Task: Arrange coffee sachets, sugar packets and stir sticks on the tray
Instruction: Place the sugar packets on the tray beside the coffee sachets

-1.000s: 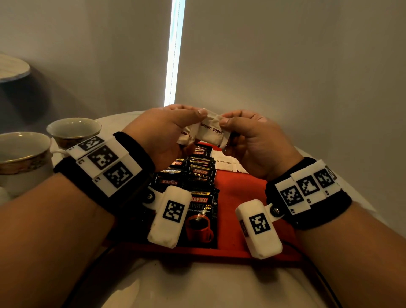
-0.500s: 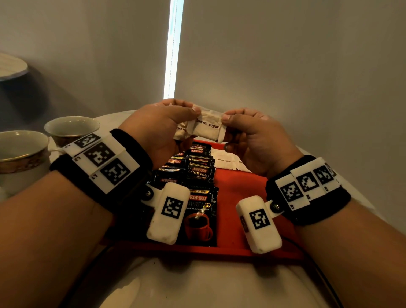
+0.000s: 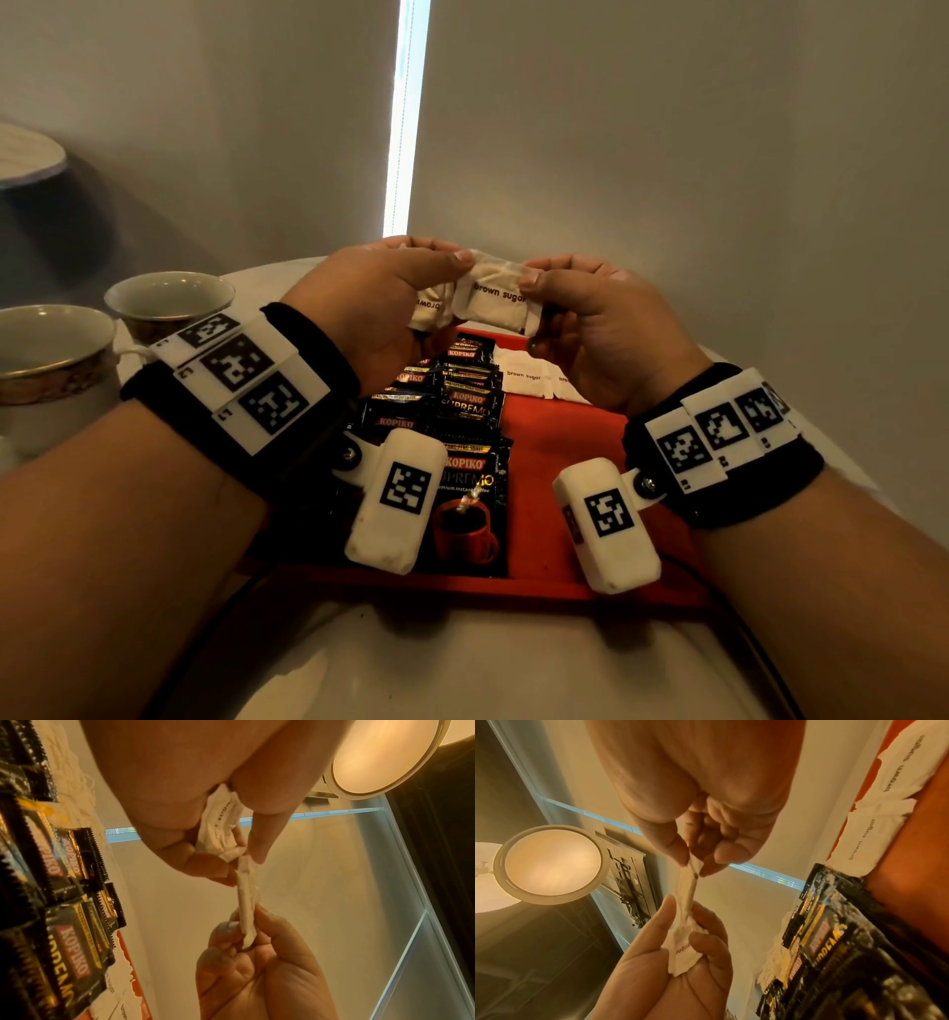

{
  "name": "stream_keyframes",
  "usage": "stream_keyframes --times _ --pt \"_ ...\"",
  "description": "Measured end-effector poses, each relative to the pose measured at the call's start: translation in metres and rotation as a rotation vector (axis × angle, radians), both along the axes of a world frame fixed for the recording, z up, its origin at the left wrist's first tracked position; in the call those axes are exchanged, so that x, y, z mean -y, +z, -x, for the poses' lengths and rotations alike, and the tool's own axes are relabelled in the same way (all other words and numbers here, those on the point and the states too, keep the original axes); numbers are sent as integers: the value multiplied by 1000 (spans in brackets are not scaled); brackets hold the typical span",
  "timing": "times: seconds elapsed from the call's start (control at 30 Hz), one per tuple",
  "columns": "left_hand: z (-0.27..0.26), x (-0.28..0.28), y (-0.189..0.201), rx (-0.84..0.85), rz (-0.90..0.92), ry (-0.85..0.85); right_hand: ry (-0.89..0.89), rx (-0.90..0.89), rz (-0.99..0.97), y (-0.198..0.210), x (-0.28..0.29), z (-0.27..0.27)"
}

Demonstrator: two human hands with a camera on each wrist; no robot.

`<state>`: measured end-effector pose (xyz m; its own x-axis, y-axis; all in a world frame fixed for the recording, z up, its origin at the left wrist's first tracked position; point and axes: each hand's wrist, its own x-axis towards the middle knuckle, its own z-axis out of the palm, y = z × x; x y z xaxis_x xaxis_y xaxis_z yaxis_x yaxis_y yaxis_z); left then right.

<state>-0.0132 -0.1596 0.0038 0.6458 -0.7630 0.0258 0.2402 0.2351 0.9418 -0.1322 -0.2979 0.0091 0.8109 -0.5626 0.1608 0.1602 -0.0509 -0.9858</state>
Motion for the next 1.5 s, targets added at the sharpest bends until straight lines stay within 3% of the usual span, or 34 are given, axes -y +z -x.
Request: stream_keyframes --times 0.23,0.43,0.73,1.17,1.5 --pt "0 -2 5 -126 33 71 -205 -3 -72 -7 39 5" --pt "1 -2 8 -164 50 103 -271 -209 -158 -46 79 -4" --pt "-4 1 4 -148 45 121 -152 -420 -182 -61 84 -3" --pt "-13 1 -1 -84 -1 87 -174 -440 -14 -61 80 -4" --pt "-17 2 -5 -46 -22 100 -218 -384 -23 -60 79 -4"
